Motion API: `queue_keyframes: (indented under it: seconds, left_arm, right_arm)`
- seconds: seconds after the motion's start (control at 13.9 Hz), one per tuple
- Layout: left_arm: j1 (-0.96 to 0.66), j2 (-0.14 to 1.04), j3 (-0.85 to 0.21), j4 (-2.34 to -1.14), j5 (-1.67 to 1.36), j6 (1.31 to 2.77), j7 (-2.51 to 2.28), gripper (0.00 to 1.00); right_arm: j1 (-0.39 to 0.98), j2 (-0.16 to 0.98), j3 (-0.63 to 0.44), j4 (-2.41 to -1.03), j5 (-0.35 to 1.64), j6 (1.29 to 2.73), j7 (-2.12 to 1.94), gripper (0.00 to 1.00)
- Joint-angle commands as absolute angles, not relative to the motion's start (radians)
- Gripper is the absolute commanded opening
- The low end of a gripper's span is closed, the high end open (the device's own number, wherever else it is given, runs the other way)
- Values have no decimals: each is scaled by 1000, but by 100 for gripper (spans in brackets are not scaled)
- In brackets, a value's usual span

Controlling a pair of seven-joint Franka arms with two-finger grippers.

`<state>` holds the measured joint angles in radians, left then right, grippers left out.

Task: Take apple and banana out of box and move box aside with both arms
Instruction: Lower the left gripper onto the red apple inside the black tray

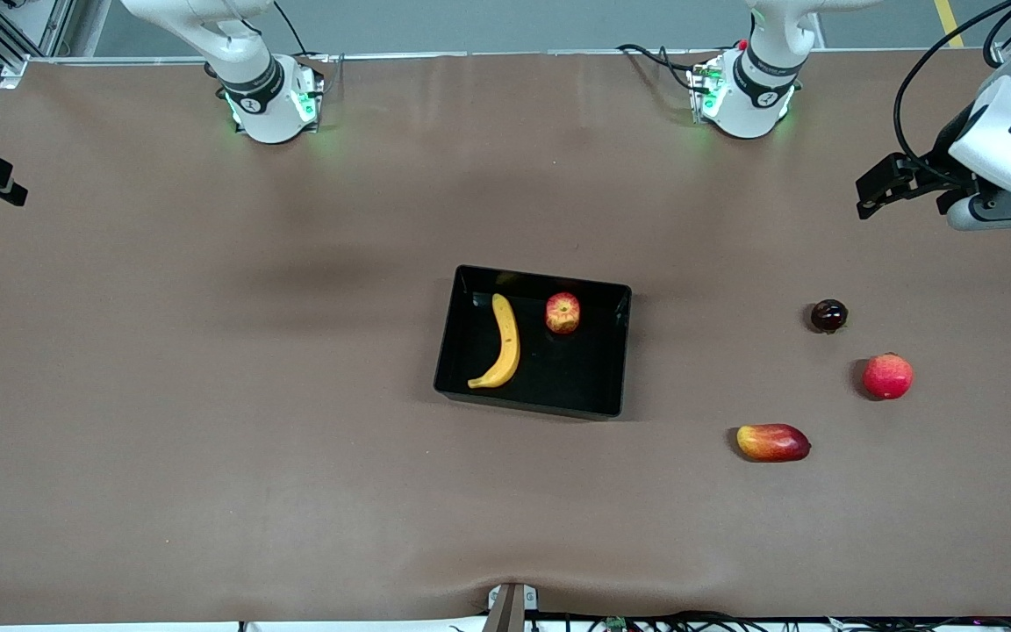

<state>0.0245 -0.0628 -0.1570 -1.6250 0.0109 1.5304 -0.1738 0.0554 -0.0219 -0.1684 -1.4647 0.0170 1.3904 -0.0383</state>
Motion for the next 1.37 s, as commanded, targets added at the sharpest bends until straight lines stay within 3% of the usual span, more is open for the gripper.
queue_keyframes:
  seconds: [0.0,0.29,0.58,1.3]
  left_arm:
    - [28,-51,-158,-1598,5,1508,-169,100]
    - [12,7,-161,-1554,5,1506,-183,100]
    - [-50,133,-276,-1537,8,1535,-328,100]
    - [-363,474,-285,-1558,9,1933,-727,100]
  right_arm:
    - [34,-15,-156,-1453,35,1384,-52,100]
    - [37,-15,-156,-1447,35,1390,-54,100]
    - [31,-9,-156,-1447,32,1394,-52,100]
    - [31,14,-156,-1447,34,1396,-54,100]
